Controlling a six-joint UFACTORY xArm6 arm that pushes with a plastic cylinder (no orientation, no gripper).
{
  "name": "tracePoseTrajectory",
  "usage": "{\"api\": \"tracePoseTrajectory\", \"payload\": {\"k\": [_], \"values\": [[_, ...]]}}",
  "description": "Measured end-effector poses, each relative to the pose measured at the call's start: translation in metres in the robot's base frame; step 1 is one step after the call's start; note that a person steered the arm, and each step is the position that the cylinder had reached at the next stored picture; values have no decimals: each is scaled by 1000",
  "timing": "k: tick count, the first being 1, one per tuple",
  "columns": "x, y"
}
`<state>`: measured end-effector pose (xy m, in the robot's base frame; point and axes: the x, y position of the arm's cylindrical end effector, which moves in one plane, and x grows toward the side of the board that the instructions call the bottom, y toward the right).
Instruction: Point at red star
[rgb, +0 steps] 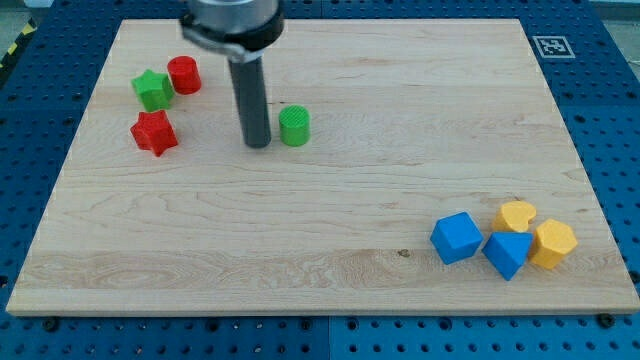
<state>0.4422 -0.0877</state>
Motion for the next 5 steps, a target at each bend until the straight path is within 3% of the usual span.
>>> {"api": "tracePoseTrajectory", "payload": {"k": [1, 2, 3, 4, 5], "values": [[44, -36], [50, -109], [17, -168], [-13, -185], [-13, -184]]}}
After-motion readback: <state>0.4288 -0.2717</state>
